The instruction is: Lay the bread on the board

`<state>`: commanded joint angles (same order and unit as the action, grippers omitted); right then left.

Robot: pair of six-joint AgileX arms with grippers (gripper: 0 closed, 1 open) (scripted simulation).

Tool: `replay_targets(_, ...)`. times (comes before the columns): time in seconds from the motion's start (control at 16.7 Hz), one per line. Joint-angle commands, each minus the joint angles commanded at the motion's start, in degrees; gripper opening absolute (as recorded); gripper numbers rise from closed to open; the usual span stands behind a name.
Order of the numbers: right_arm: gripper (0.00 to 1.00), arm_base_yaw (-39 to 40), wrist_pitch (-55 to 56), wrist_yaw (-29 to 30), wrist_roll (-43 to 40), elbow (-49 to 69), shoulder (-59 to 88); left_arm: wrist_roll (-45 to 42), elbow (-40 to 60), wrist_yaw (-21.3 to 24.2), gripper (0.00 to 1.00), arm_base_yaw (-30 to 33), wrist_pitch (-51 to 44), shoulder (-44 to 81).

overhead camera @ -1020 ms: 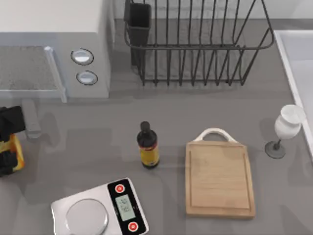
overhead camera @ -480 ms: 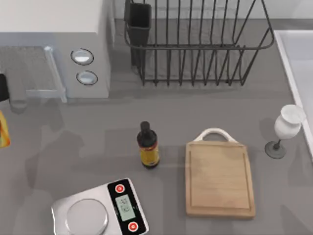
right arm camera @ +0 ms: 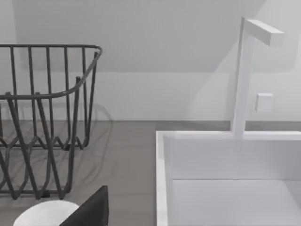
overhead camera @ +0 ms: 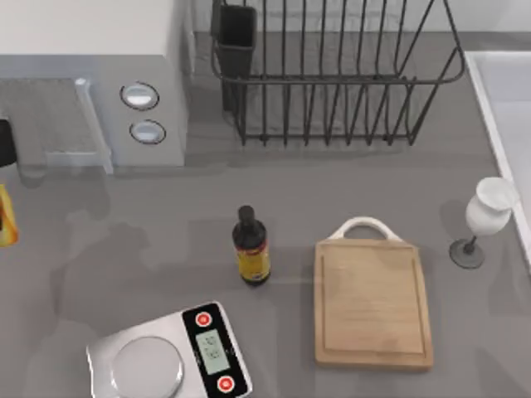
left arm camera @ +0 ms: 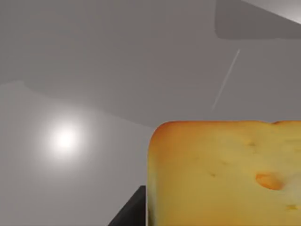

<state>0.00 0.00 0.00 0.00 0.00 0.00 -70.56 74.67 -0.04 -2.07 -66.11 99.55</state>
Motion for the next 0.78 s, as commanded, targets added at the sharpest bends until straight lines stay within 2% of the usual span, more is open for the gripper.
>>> replay_targets(0.18,1.00,0.00,0.00,0.00,0.00,0.00,0.00,6.68,0.87,-0.03,0.00,3.76,-3.48,1.48)
replay_targets(0.36,1.00,0.00,0.00,0.00,0.00,0.00,0.00,18.86,2.25,0.00,0.00,9.74,-8.11,3.31)
replay_targets(0.54,1.00,0.00,0.00,0.00,0.00,0.00,0.00,36.29,4.28,0.15,0.00,17.25,-13.36,5.53)
replay_targets(0.78,1.00,0.00,0.00,0.00,0.00,0.00,0.00,64.68,8.74,0.54,0.00,28.05,-20.18,9.75)
